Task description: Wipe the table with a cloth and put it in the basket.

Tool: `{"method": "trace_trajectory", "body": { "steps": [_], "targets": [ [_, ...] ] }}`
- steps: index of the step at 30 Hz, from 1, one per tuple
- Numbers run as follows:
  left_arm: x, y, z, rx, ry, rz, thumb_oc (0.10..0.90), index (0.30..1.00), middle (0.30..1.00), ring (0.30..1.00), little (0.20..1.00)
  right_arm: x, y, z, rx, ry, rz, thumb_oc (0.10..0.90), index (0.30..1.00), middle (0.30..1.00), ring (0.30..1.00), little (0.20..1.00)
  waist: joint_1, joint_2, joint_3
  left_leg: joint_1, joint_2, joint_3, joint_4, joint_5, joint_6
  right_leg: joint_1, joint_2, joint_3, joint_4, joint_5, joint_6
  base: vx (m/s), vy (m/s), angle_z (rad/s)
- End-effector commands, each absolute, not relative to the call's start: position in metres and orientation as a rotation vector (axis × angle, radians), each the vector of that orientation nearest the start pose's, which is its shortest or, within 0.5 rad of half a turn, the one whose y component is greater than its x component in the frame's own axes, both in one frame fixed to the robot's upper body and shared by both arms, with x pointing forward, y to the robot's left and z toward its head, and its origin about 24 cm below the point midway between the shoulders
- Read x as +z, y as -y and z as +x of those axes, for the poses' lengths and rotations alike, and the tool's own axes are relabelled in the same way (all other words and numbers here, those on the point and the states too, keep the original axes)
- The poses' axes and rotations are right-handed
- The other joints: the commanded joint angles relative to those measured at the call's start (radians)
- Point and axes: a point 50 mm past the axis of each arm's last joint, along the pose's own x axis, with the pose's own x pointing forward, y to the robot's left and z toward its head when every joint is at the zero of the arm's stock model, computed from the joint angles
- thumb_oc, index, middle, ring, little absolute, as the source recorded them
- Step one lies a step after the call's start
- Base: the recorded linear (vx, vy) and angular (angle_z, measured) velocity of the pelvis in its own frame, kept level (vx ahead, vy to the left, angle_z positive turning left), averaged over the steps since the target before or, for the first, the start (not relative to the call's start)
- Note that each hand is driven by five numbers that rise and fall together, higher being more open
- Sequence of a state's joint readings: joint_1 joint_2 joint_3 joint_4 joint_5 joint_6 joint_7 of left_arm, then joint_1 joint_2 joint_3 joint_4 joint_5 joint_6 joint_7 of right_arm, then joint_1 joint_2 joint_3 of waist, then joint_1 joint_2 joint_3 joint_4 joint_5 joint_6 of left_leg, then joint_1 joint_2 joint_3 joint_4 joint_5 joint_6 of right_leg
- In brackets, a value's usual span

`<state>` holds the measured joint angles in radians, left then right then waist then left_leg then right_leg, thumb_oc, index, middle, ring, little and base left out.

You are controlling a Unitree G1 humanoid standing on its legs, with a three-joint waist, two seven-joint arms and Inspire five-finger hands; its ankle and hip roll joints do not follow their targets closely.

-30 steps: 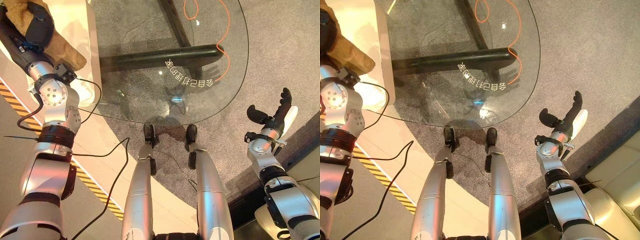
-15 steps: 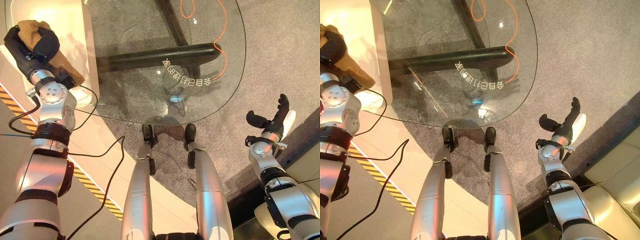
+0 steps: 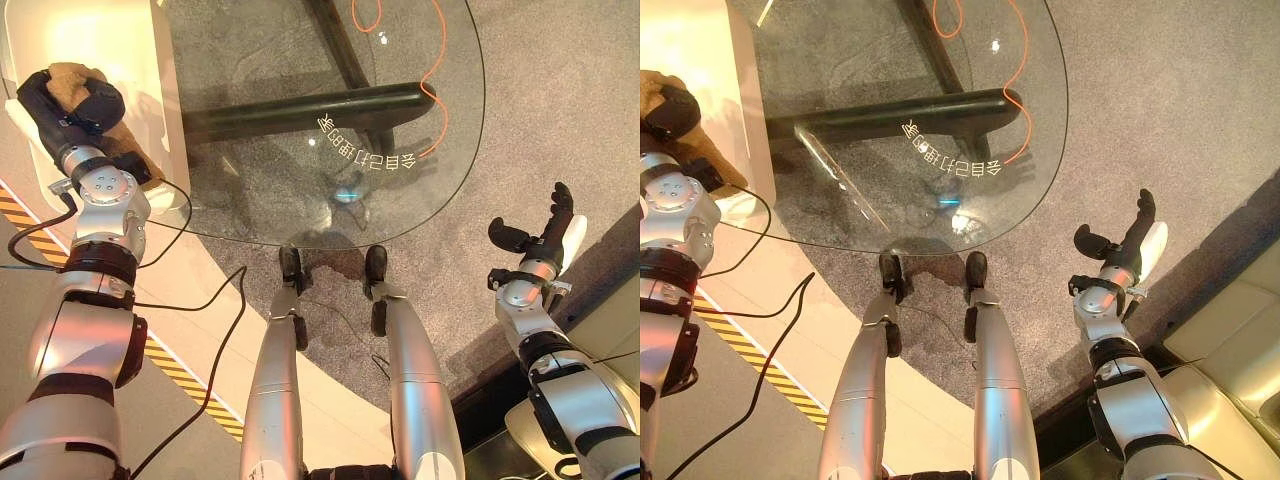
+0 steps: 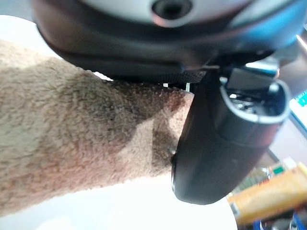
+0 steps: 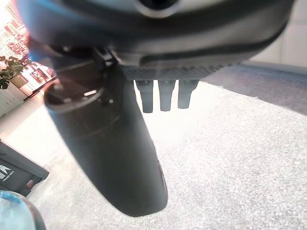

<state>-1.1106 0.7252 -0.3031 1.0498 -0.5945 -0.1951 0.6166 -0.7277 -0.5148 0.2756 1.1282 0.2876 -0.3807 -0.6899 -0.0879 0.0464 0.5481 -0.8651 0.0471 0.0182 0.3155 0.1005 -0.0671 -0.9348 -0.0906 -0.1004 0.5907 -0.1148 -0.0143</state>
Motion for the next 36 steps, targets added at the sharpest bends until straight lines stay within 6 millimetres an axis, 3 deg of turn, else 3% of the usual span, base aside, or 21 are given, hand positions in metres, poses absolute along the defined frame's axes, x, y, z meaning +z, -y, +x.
{"method": "trace_trajectory", "body": {
  "steps": [1, 24, 25, 26, 36],
  "targets": [
    [0.319, -0.347, 0.349, 0.972, 0.579, 0.116, 0.100, 0.300, 0.300, 0.300, 0.200, 0.106, 0.312, 0.340, -0.840, 0.185, -0.346, 0.800, 0.900, 0.900, 0.900, 0.900, 0.008, 0.005, -0.028, 0.007, -0.022, 0.057, 0.110, -0.138, 0.026, 0.039, 0.048, -0.004, -0.077, 0.009, 0.033, 0.00, 0.000, 0.00],
    [0.325, -0.343, 0.354, 0.986, 0.531, 0.149, 0.100, 0.300, 0.300, 0.300, 0.200, 0.115, 0.305, 0.345, -0.832, 0.228, -0.338, 0.800, 0.900, 0.900, 0.900, 0.900, 0.004, -0.010, -0.028, -0.030, -0.021, 0.056, 0.105, -0.133, 0.025, 0.009, 0.044, -0.006, -0.096, 0.028, 0.040, 0.00, 0.001, 0.00],
    [0.324, -0.344, 0.354, 0.993, 0.522, 0.147, 0.235, 0.415, 0.415, 0.415, 0.335, 0.116, 0.305, 0.346, -0.831, 0.230, -0.339, 0.800, 0.900, 0.900, 0.900, 0.900, 0.004, -0.011, -0.028, -0.031, -0.021, 0.056, 0.105, -0.133, 0.024, 0.008, 0.043, -0.007, -0.097, 0.029, 0.040, 0.00, 0.000, 0.00],
    [0.323, -0.344, 0.354, 1.000, 0.519, 0.135, 0.800, 0.900, 0.900, 0.900, 0.900, 0.116, 0.304, 0.346, -0.831, 0.231, -0.338, 0.800, 0.900, 0.900, 0.900, 0.900, 0.004, -0.011, -0.028, -0.034, -0.021, 0.055, 0.106, -0.132, 0.024, 0.005, 0.043, -0.006, -0.096, 0.030, 0.040, 0.00, 0.000, 0.00],
    [0.321, -0.349, 0.353, 1.016, 0.503, 0.114, 0.800, 0.900, 0.900, 0.900, 0.900, 0.116, 0.303, 0.347, -0.829, 0.233, -0.335, 0.800, 0.900, 0.900, 0.900, 0.900, 0.004, -0.013, -0.028, -0.029, -0.019, 0.053, 0.102, -0.130, 0.021, 0.010, 0.041, -0.008, -0.099, 0.032, 0.042, 0.00, 0.000, 0.00]
  ]
}}
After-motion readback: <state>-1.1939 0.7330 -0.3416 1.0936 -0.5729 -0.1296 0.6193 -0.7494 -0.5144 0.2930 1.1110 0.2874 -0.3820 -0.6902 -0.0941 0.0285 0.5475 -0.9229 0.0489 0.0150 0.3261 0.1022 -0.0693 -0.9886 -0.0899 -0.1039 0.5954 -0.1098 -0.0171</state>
